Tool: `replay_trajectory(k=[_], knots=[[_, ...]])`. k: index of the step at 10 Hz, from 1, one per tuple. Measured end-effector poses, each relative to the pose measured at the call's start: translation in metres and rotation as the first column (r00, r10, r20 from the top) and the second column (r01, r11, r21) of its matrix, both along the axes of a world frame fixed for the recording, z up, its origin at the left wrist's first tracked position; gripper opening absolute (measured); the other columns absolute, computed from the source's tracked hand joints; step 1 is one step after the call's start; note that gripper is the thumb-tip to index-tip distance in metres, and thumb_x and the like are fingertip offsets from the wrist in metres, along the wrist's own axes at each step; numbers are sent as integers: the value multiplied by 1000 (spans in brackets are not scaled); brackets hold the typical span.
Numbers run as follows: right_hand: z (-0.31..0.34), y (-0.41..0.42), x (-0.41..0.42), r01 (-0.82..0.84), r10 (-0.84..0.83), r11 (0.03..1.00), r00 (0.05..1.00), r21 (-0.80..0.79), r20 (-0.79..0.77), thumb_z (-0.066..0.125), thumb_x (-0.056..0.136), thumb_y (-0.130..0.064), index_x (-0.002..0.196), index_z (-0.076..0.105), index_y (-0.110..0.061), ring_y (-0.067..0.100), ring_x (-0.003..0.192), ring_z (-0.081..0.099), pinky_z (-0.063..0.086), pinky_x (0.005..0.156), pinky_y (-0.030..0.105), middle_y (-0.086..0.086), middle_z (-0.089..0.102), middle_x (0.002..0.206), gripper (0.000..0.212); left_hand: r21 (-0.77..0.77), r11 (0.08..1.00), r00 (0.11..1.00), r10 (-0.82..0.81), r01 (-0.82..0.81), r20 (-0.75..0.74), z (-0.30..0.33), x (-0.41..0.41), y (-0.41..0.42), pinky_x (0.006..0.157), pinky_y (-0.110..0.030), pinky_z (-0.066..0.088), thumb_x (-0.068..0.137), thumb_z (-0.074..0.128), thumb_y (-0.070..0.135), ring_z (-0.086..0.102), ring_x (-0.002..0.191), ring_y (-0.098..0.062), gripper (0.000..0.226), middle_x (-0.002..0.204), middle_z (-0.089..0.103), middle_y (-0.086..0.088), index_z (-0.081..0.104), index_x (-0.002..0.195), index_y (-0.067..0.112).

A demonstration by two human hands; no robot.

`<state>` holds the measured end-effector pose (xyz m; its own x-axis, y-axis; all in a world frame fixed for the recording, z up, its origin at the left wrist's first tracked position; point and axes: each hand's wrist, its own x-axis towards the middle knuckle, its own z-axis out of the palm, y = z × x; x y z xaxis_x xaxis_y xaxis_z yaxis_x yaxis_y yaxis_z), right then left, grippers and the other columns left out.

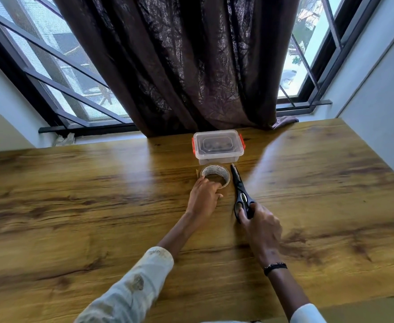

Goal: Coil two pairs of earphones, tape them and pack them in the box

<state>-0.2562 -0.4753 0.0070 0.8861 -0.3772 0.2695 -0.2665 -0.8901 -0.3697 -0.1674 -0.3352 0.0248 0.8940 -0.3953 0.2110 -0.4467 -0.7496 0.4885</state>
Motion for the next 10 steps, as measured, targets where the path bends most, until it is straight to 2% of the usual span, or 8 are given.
replay_trajectory(k=[2, 3, 5, 8, 9, 10], knots=[[-5, -1, 5, -2, -1, 998, 999, -63, -37, 78, 77, -32, 81, 64, -8, 30, 69, 66, 52, 52, 33, 13, 70, 76, 28, 5, 1000, 1000, 0, 0, -2, -1, 1, -1, 112, -31, 26, 85, 69, 18, 61, 101, -23, 27, 102, 72, -11, 67, 108, 5], [-8, -5, 7, 16, -21, 995, 999, -98, -50, 78, 76, -32, 83, 63, -8, 30, 73, 64, 50, 50, 32, 12, 67, 78, 29, 7, 1000, 1000, 4, -4, -15, 1, 0, -1, 112, -31, 26, 85, 69, 18, 60, 103, -23, 29, 103, 71, -11, 67, 110, 5], [-9, -9, 10, 23, -27, 994, 999, -103, -44, 78, 75, -34, 80, 62, -8, 29, 71, 61, 46, 47, 30, 12, 64, 77, 31, 23, 1000, 999, 14, -13, -36, 1, 0, 0, 114, -29, 21, 86, 68, 20, 57, 114, -25, 36, 110, 70, -12, 64, 118, 5], [-7, -9, 12, -19, 16, 997, 999, -79, -30, 73, 81, -37, 81, 61, -8, 27, 70, 61, 41, 51, 27, 11, 64, 78, 31, 107, 994, 999, -29, 33, -38, 3, 0, 1, 113, -30, 24, 89, 65, 23, 55, 116, -23, 34, 113, 68, -10, 61, 118, 7], [-3, -13, 5, -12, 12, 995, 1000, -102, 2, 61, 88, -48, 83, 60, -11, 21, 69, 57, 42, 49, 27, 8, 63, 77, 37, 62, 995, 997, -77, 77, -3, 8, -6, 7, 110, -33, 33, 89, 64, 28, 45, 129, -22, 53, 133, 55, -11, 48, 135, 8], [14, -12, -1, 8, -6, 1000, 992, -20, 122, 56, 91, -49, 82, 58, -15, 19, 70, 55, 47, 49, 31, 4, 62, 75, 35, -84, 995, 993, -40, 49, 116, 11, -9, 20, 104, -27, 36, 90, 62, 28, 47, 125, -19, 51, 133, 54, -8, 47, 136, 9]])
